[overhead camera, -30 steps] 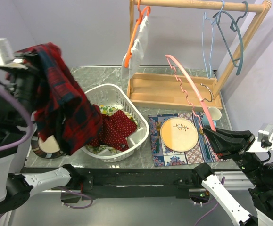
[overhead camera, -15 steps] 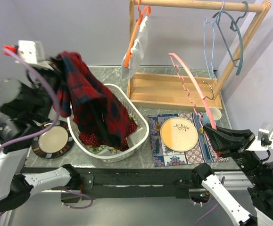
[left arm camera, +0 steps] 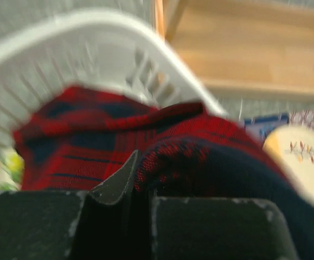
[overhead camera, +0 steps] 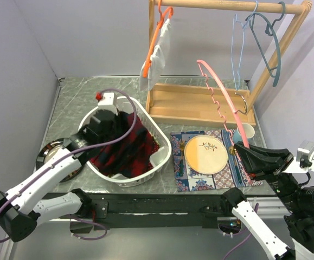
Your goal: Remove the skirt from the hanger
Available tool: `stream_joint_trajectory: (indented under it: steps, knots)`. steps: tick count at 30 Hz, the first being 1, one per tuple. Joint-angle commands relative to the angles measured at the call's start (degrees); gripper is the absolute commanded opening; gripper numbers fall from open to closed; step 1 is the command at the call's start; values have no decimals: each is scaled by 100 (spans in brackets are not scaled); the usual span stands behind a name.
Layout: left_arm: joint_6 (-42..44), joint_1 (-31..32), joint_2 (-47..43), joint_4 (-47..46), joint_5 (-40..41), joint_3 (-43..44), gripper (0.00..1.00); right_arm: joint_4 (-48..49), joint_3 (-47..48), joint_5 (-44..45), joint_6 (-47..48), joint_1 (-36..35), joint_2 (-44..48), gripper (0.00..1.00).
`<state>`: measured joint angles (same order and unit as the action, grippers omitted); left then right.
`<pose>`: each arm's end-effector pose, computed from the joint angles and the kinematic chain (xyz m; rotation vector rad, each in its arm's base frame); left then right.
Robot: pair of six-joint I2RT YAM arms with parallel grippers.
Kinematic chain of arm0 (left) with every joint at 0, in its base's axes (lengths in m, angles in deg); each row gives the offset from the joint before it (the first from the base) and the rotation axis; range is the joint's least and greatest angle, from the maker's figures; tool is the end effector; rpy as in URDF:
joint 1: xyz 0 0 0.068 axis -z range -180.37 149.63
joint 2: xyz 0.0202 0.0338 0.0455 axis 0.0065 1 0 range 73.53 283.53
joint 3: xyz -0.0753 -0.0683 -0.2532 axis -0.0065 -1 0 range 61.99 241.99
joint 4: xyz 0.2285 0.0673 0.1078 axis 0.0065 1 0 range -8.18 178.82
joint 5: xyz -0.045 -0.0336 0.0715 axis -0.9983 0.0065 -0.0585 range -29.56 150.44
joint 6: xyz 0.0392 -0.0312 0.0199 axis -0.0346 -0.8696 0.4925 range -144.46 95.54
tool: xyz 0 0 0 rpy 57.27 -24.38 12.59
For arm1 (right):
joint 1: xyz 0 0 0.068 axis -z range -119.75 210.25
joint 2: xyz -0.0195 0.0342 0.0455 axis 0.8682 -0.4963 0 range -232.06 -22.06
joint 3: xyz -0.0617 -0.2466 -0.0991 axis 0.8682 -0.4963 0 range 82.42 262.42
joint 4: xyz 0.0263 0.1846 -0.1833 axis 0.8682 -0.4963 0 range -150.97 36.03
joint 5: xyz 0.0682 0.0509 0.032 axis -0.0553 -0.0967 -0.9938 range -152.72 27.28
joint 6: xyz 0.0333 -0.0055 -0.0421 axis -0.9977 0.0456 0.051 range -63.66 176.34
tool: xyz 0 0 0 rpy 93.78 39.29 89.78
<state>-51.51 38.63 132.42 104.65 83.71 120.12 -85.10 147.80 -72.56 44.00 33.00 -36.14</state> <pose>0.1854 -0.1320 0.3536 -0.0581 1.9635 -0.3584 -0.0270 -0.0071 0.4441 -0.3138 1.2148 0.7050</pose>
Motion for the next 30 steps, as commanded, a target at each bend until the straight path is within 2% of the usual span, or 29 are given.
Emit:
stream_joint_trajectory:
  steps: [1, 5, 10, 13, 14, 17, 19, 20, 22, 25, 27, 30]
  knots:
    - [-1265, -42, -360, -770, -507, -792, 1, 424, 62, 140, 21, -53, -24, 0]
    - [-1794, -42, -493, -1183, -569, -1960, 1, 468, 27, 115, 3, -53, -6, 0]
    - [-2155, -51, -159, -1062, -508, -2420, 1, 459, 36, 79, -5, -44, -33, 0]
    - [-2164, -51, -386, -572, -45, -2254, 21, 477, 27, 97, -23, -44, -6, 0]
    - [-2147, -51, -501, -413, 106, -2018, 47, 477, 36, 97, -23, -44, -6, 0]
    - [-1910, -42, -1036, 219, 722, -1334, 77, 451, 62, 79, -41, -44, 2, 0]
    - [-1403, -42, -1371, 318, 951, -946, 84, 468, 53, 88, -41, -44, 11, 0]
    - [-1243, -42, -1441, 406, 1047, -509, 91, 468, 45, 88, -41, -44, 11, 0]
    - [-779, -51, -1547, 389, 944, -93, 95, 494, 36, 62, -49, -44, -6, 0]
    - [-443, -42, -1460, 336, 391, 610, 96, 520, 18, 9, -102, -53, -59, 0]
    - [-363, -51, -1320, 40, -364, 919, 93, 547, -17, -8, -137, -44, -85, 0]
    - [-275, -51, -1004, -436, -1531, 876, 86, 556, -17, -17, -190, -44, -164, 0]
